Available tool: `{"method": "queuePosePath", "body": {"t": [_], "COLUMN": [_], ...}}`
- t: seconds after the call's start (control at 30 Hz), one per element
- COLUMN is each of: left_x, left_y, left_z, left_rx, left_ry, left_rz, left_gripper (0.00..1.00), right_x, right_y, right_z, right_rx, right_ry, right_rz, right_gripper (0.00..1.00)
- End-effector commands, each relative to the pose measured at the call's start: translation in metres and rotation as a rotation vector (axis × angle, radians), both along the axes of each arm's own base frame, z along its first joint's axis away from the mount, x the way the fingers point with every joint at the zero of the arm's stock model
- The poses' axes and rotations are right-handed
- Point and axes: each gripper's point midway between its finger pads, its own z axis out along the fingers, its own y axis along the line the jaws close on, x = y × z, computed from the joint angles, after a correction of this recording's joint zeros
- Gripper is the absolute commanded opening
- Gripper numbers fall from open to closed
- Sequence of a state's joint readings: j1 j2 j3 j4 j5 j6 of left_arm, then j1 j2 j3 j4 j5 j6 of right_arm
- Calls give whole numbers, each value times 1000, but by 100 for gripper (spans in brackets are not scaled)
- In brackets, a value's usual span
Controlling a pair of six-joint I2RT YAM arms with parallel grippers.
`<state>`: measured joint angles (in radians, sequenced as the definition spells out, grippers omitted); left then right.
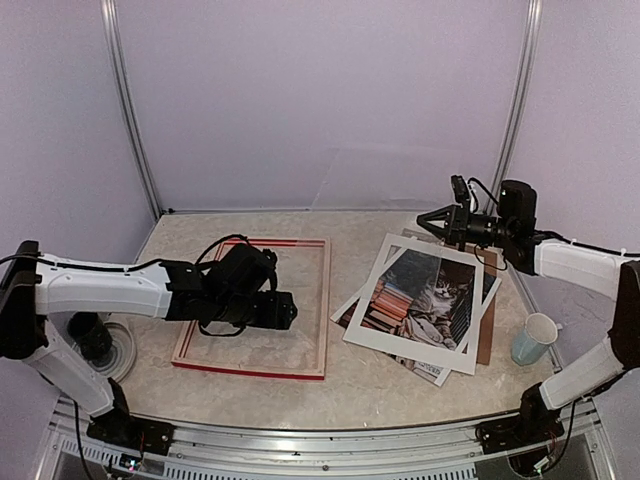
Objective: Put the photo into the frame
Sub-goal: Place the glass panel at the frame body.
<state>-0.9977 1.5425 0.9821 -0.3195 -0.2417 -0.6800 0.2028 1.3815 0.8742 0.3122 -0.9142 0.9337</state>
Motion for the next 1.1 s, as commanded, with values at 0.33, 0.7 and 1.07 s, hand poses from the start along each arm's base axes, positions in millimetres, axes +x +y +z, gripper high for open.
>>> {"method": "queuePosePath", "body": {"t": [0.33, 0.7, 1.07], "left_x": [45, 80, 96], "left_y": [140, 207, 230], "left_z": [40, 41, 10], "left_rx": [-121, -225, -305], "left_ry": [-80, -144, -189], "left_rz": [289, 489, 646], "left_gripper": [99, 99, 99], "right_x": [28, 35, 26], "right_y": [56, 113, 177], "right_z": [17, -15, -51], "right_rx": [47, 48, 39], "right_ry": [-46, 14, 91], "right_rz": [128, 260, 362], "right_gripper": [0, 0, 0]}}
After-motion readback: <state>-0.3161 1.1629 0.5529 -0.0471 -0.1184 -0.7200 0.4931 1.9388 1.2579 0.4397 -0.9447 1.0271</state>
